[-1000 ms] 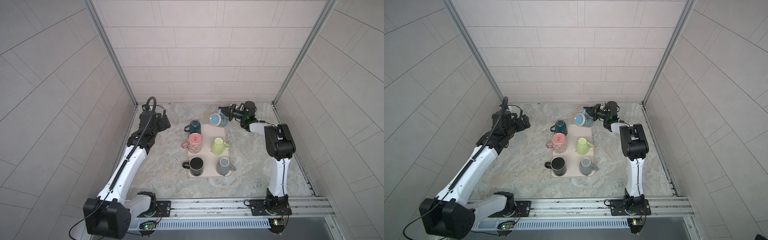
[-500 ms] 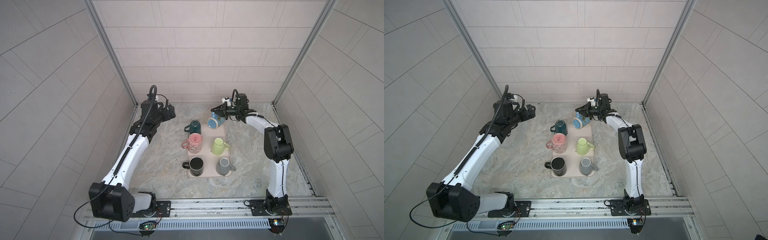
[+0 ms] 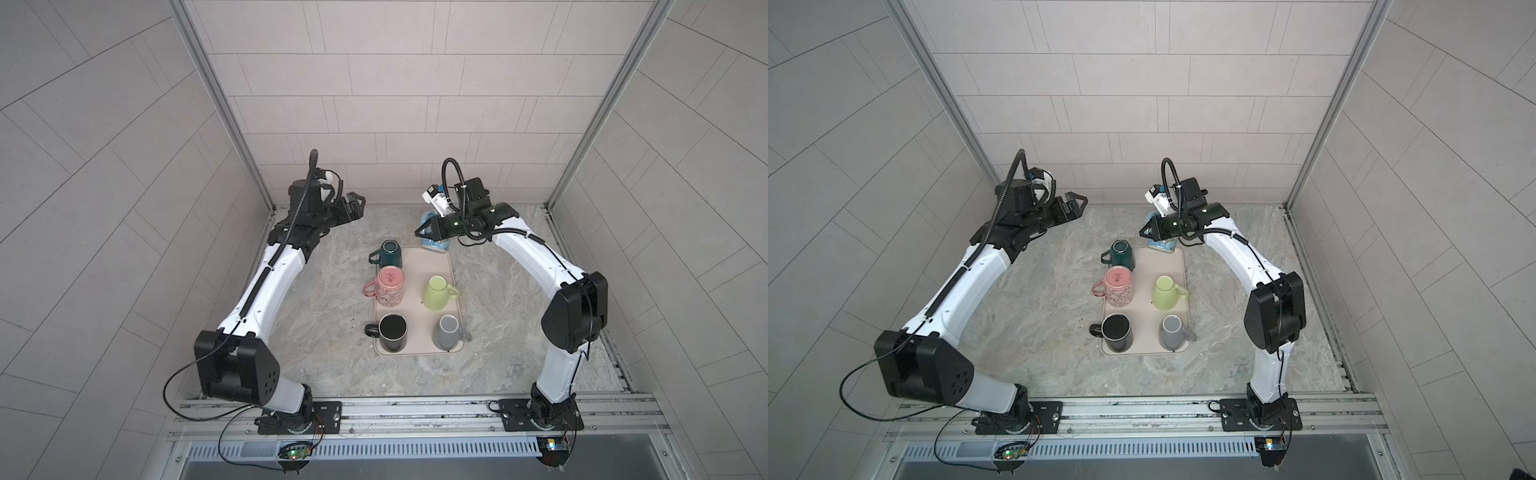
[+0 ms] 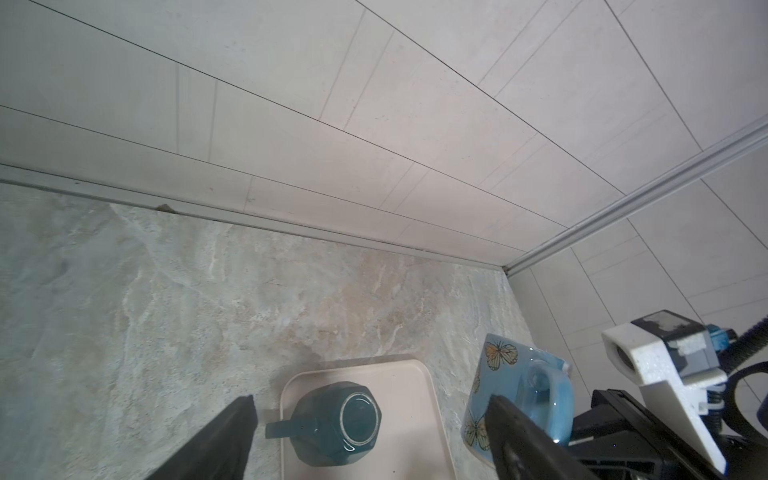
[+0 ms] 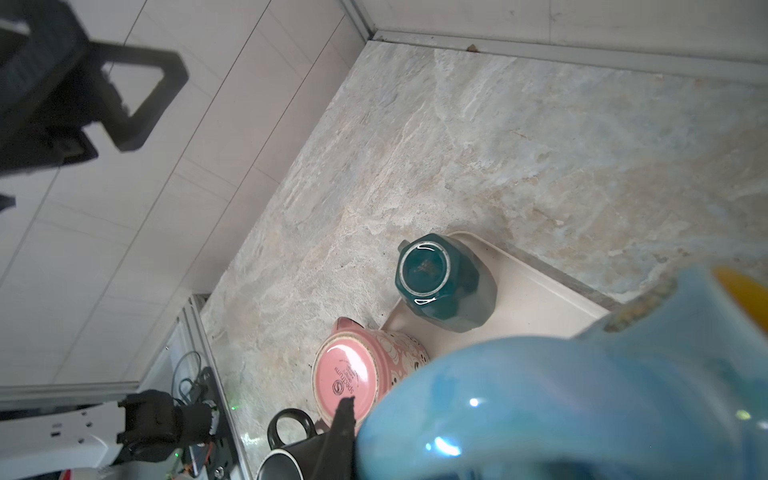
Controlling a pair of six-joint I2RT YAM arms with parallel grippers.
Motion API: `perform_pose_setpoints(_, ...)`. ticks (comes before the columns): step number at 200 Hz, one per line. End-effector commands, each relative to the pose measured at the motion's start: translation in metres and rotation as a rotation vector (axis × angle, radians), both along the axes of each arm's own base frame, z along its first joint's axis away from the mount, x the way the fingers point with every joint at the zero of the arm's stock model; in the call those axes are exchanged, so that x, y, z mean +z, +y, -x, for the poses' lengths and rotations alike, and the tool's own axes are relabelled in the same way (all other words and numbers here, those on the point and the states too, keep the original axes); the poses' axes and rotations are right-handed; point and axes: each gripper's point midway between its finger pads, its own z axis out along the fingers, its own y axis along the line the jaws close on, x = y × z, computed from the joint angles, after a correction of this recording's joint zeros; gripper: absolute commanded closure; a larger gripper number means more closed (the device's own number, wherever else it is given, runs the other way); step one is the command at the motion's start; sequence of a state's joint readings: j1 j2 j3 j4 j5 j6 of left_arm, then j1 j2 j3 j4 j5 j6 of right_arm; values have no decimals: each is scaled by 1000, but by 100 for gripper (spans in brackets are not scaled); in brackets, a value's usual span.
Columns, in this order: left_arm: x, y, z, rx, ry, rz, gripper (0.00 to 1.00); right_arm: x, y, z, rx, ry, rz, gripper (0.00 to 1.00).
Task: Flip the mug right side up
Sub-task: 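Lift and rotate the blue mug upright with the right gripper while the left approaches, then grasp the upright blue mug's handle with the left gripper beside the right gripper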
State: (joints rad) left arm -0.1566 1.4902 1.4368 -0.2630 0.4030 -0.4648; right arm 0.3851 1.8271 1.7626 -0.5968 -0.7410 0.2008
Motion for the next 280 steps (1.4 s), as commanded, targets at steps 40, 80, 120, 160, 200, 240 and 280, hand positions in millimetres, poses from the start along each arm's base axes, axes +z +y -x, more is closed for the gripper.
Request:
perform_pose_setpoints(40,30,-68,29,-287,-26,76,10,61,19,17,153,-450,29,100)
perform_pose_setpoints(80,22,-94,47,-380,-2,61,13,78,29,23,199,-533,-38,100)
perform_pose_setpoints(120,16,-111,54,-423,15,57,17,101,38,34,240,-596,-84,100)
perform_pose_setpoints(160,15,-125,53,-437,14,46,19,108,52,43,285,-607,-100,100)
perform_pose_setpoints(200,16,-127,51,-425,10,33,24,105,60,46,288,-608,-77,100)
perform_pose_setpoints(240,5,-130,55,-432,46,-28,35,104,63,44,279,-615,-60,100)
perform_pose_setpoints(280,-4,-130,57,-430,75,-66,41,108,65,43,280,-626,-52,100)
